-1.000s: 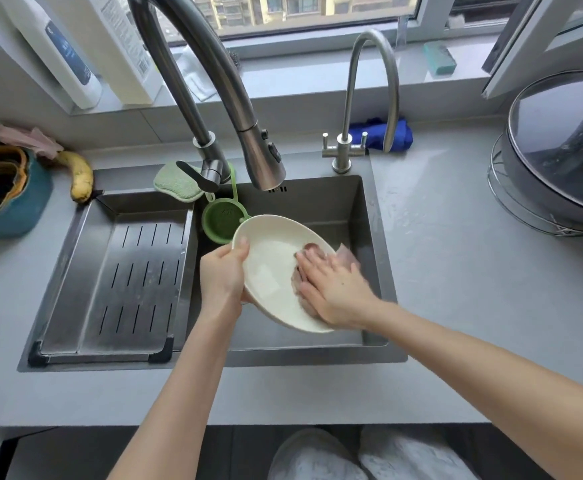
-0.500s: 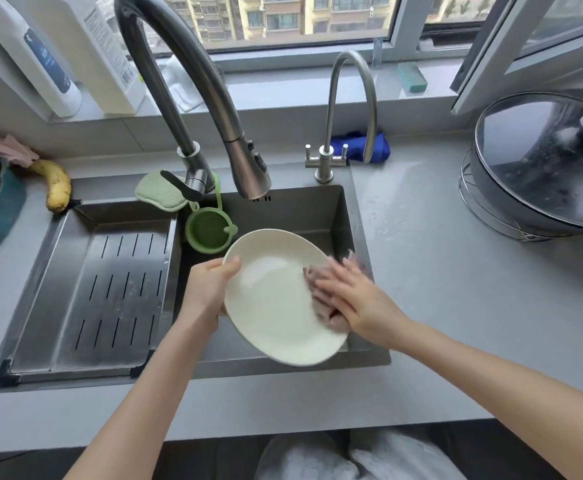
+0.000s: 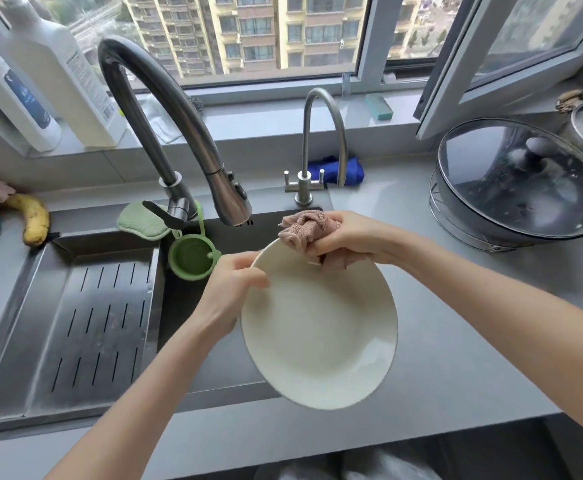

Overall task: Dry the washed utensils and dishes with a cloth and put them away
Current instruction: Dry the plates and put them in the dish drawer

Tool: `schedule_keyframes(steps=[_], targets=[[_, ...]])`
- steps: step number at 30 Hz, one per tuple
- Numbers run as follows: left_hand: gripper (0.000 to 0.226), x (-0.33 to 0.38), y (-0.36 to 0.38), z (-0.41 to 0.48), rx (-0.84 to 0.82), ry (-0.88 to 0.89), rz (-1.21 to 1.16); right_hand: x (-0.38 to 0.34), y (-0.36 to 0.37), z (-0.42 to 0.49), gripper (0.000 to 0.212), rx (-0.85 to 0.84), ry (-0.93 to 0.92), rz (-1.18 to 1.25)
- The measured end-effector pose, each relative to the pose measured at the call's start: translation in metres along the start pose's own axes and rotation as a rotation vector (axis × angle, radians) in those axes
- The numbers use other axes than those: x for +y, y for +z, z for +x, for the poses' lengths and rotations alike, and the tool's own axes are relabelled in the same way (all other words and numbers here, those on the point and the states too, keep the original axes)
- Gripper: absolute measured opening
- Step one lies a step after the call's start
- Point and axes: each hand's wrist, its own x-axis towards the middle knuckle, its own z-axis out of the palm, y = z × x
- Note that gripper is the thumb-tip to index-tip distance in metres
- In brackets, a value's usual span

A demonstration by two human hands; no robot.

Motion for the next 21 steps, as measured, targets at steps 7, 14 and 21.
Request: schedule_keyframes(steps=[7,14,21], targets=[[0.022,-0.010,0.005,-0.002,0.109,-0.093,-0.024,0.048,-0.001,-0.039,0.043,0.166,0.156,0.268],[0.031,-0.017,0.025,-0.011,0.366,-0.050,-0.246,0.088,0.048,-0.073,0.034,0.537,0.146,0.994],[0.024,-0.060,0.062,-0.040,0.153,-0.118,-0.251,0.101,0.065,-0.118,0.034,0.973,0.200,1.034]])
